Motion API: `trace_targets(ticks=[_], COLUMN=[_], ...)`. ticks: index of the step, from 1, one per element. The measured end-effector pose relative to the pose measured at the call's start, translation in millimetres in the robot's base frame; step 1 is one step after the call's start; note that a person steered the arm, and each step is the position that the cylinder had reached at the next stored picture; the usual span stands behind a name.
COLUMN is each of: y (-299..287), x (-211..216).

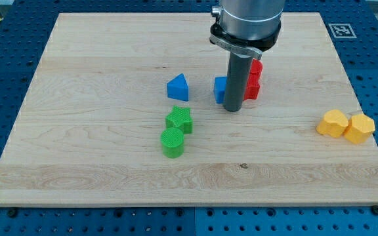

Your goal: Push the triangle into the blue cube

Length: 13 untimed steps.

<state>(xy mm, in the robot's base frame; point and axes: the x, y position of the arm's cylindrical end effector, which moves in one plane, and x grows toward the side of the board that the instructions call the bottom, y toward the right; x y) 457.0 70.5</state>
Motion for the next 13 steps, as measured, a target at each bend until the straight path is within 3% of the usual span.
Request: trace_targets(ticks=[2,6,8,13], y=[-4.6,-90.5,-93.4,-123.3], x=[2.9,5.7,-25.5,-33.4])
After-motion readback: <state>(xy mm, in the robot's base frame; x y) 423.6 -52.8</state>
